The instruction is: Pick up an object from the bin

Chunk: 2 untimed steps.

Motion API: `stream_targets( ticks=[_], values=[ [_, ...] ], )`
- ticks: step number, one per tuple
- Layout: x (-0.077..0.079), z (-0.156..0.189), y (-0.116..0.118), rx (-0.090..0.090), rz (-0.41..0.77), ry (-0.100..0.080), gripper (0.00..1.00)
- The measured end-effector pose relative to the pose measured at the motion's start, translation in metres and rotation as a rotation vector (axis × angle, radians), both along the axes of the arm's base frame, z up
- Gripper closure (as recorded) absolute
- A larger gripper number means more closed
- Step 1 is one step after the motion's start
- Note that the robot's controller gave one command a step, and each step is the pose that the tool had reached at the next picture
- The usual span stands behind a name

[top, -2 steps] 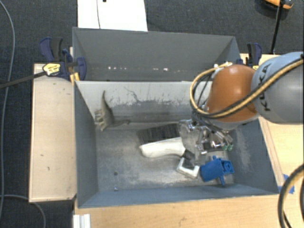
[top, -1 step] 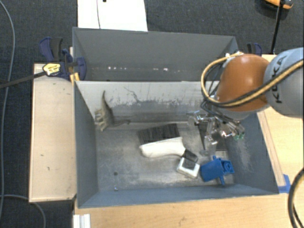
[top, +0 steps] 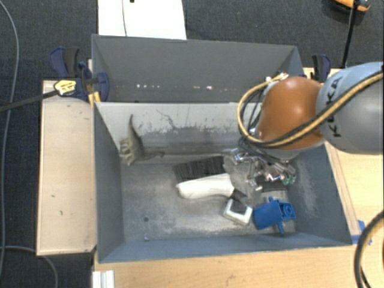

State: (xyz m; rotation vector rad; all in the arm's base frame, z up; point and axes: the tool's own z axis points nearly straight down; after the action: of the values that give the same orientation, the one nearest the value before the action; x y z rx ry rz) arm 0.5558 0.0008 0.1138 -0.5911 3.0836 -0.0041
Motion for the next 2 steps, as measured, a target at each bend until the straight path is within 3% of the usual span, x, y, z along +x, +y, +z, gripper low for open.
stream_targets(
  ticks=[1, 2],
  values=[
    [0.019, -0.024, 0.016, 0.007, -0.099, -0.003, 0.00],
    [-0.002, -0.015, 0.039, 0.002, -0.284, 0.002, 0.00]
  ],
)
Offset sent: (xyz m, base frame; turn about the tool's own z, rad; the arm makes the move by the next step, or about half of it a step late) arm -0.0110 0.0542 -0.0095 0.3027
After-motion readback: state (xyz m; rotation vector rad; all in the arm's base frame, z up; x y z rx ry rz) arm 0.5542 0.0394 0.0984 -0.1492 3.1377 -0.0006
